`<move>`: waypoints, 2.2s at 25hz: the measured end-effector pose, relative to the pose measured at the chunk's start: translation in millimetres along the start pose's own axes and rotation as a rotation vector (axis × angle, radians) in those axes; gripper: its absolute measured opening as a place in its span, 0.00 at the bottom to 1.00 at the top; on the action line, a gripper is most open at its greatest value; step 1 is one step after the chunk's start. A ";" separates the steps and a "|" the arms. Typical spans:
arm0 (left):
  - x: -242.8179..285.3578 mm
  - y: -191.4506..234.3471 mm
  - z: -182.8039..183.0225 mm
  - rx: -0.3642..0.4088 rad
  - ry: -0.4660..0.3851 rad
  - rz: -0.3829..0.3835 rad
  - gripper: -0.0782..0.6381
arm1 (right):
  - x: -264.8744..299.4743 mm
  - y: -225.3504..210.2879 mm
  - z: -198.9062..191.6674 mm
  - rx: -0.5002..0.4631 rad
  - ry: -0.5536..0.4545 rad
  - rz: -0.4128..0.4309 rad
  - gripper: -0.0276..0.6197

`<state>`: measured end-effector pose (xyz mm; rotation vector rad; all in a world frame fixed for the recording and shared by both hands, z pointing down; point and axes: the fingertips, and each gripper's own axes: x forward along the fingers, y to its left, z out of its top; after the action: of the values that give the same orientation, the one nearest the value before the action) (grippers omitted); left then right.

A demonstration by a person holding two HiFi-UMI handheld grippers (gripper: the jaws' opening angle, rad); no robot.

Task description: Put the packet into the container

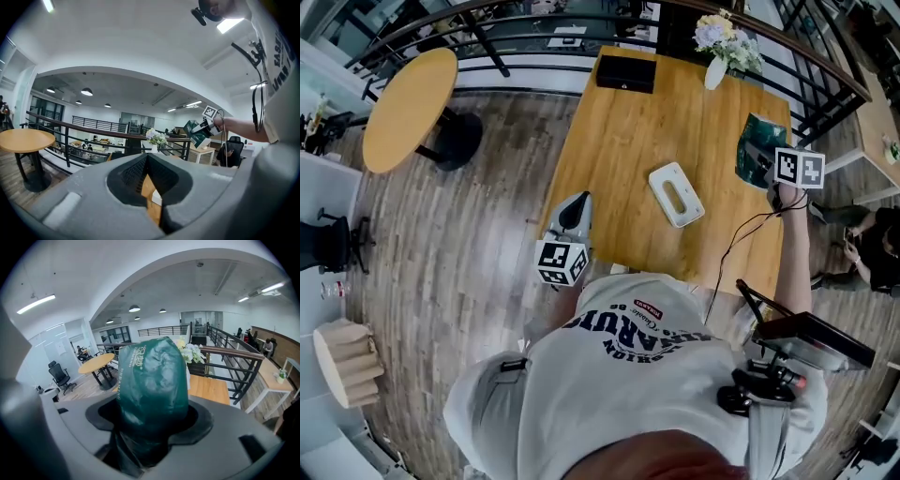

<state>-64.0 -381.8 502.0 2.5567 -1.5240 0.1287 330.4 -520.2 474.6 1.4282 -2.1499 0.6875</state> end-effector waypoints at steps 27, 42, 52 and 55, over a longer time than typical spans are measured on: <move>-58.5 32.9 6.4 -0.058 -0.051 0.194 0.11 | 75.9 100.2 1.9 -0.242 0.171 0.211 0.52; -83.1 29.1 -9.1 -0.076 -0.019 0.266 0.11 | 140.6 117.2 -91.3 -0.357 0.396 0.262 0.52; -97.7 31.9 -21.3 -0.105 0.003 0.326 0.11 | 191.2 116.5 -152.3 -0.363 0.529 0.259 0.52; -97.4 34.1 -25.3 -0.109 0.009 0.340 0.11 | 206.2 115.0 -171.4 -0.367 0.567 0.257 0.52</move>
<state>-140.2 -308.8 514.9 2.1929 -1.8929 0.0935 169.0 -516.9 717.6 0.6700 -1.8832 0.6474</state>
